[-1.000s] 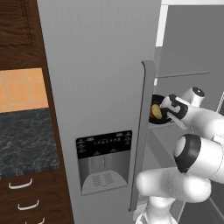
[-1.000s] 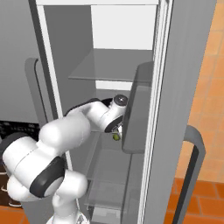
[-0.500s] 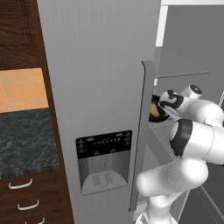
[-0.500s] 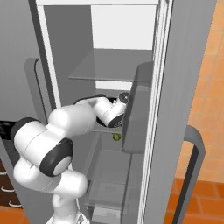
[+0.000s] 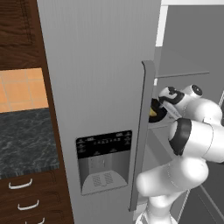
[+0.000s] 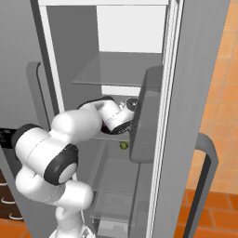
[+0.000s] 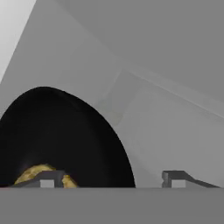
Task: Pick the chicken drumstick and potato from their plates and place them in the bowl. Then put the bowl in the fridge.
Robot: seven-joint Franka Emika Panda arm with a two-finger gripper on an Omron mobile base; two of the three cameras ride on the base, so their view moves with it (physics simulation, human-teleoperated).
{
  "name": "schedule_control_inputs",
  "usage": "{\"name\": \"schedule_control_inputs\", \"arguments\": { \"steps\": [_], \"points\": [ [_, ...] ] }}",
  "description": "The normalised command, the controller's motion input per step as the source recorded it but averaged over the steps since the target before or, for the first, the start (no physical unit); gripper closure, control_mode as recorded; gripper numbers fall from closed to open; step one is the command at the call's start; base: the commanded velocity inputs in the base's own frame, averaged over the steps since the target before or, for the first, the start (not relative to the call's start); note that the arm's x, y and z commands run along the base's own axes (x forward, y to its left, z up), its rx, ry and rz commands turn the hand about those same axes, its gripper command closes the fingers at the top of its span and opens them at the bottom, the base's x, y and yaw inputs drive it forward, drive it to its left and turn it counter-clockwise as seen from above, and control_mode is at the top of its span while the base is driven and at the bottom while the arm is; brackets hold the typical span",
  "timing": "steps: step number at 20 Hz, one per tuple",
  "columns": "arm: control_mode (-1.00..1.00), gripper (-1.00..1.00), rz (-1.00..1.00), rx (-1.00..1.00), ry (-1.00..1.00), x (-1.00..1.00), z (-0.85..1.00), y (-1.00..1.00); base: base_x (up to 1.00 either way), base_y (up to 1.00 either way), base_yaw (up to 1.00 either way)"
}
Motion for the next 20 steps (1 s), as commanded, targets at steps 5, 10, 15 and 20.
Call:
{"name": "schedule_control_inputs", "arguments": {
  "steps": [5, 10, 15, 20],
  "points": [
    [-1.0, -1.0, 0.0, -0.06, -0.28, -0.58, 0.41, 0.28, 0.0, 0.0, 0.0],
    [-1.0, -1.0, -0.01, -0.15, -0.1, -0.92, 0.88, 0.57, 0.0, 0.0, 0.0],
    [-1.0, -1.0, 0.01, -0.15, 0.07, -0.92, 1.0, 0.35, 0.0, 0.0, 0.0],
    [-1.0, -1.0, 0.12, -0.08, 0.18, -1.0, 0.92, 0.0, 0.0, 0.0, 0.0]
  ]
}}
